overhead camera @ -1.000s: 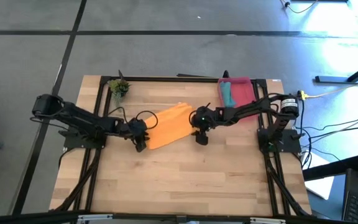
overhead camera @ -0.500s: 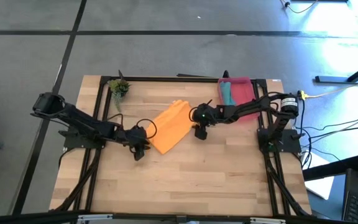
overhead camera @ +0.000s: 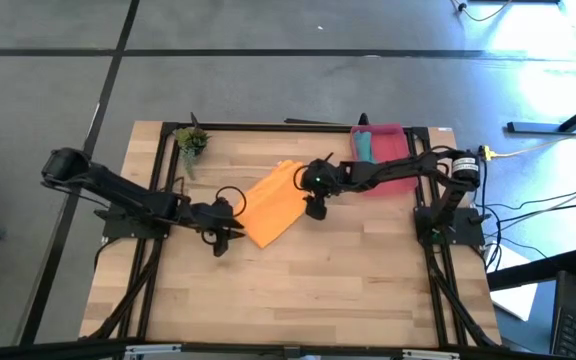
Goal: Roll microfiber towels into tight, uniform cylinder then place into a basket
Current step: Roll the yellow microfiber cloth on the table
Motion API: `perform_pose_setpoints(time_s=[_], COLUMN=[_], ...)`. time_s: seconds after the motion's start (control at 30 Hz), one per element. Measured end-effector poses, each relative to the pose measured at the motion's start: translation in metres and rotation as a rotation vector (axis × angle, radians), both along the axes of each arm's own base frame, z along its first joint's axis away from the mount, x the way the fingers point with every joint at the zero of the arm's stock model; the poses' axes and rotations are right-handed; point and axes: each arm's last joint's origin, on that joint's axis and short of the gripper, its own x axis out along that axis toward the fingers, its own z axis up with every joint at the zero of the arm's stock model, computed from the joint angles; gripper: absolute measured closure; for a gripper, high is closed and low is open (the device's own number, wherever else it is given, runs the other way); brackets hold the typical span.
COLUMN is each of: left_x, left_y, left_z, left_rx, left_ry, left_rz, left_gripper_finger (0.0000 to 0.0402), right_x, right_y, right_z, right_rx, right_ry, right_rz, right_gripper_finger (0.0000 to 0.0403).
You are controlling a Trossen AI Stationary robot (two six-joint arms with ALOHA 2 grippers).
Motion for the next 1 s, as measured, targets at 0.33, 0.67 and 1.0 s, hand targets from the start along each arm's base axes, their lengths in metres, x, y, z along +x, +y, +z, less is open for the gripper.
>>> perform_pose_setpoints(time_s=[0.33,0.67,1.0], left_x=[-0.014,-0.023,-0.022], left_y=[0.015,0.038,0.044], left_z=[0.022,0.007,-0.002], left_rx=[0.132,0.142,0.133], left_ry=[-0.077,0.115,0.185], left_rz=[0.104,0.248,0.289], left_gripper_finger=[0.0280,0.0280,0.0280], right_x=[0.024,0.021,0.008], right_y=[0.028,0.063,0.068], right_z=[0.037,0.021,-0.005], right_rx=[-0.035,0.056,0.093], right_ry=[-0.011,-0.056,-0.144], right_rz=[0.136,0.198,0.189], right_gripper_finger=[0.0182,0.0182,0.0182])
